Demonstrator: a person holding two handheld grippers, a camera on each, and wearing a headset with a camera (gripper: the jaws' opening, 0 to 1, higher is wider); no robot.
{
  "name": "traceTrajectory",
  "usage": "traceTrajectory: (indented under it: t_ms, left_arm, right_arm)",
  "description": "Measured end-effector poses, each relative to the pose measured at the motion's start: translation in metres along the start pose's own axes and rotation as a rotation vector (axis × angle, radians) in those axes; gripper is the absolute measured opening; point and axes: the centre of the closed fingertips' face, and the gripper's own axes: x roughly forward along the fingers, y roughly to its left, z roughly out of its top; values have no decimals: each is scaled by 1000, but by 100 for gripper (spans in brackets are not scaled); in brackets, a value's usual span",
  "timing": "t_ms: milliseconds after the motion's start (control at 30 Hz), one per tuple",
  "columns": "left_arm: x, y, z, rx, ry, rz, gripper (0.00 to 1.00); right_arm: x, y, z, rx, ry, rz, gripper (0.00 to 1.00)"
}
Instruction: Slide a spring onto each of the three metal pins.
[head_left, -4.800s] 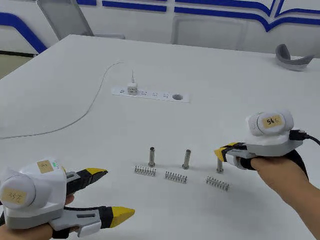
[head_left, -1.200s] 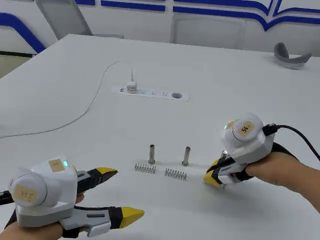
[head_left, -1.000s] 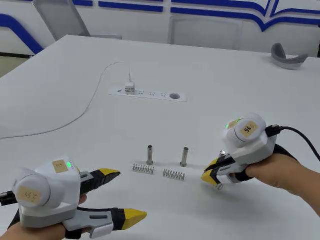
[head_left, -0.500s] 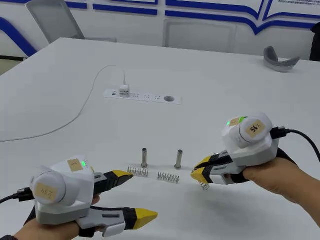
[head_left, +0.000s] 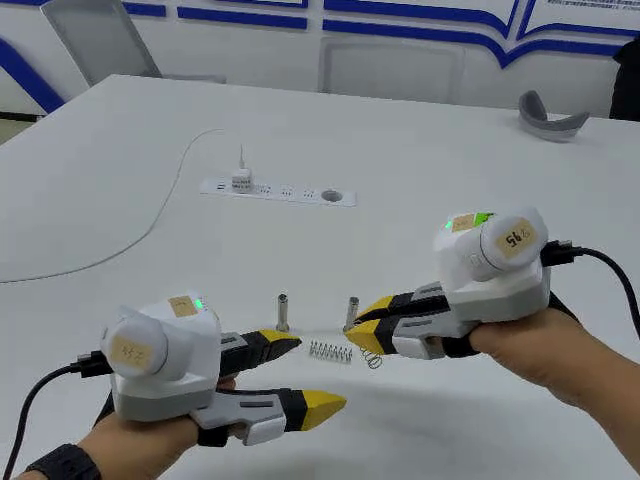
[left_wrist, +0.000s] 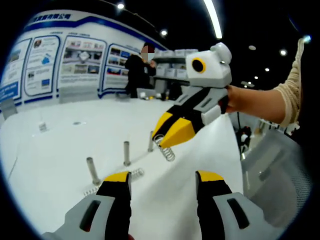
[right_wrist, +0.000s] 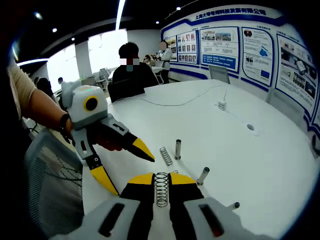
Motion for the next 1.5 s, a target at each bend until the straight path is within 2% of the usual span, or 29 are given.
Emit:
traceTrajectory:
  t_ms: [400,800,1200,1500]
  left_arm:
    - [4,4,10,-40,-41,19,45]
    - [3,5,18,-37,-65,20,29]
    - [3,3,24,-1,-78,10,14]
    - [3,2,26,26,-73,6,12]
  right_arm:
    - [5,19,24,37,-85,52,12]
    - [8,28,30,48,-121,73,12]
    - [5,30,30,40,-126,67,12]
    - [3,29,29,11,-123,53,12]
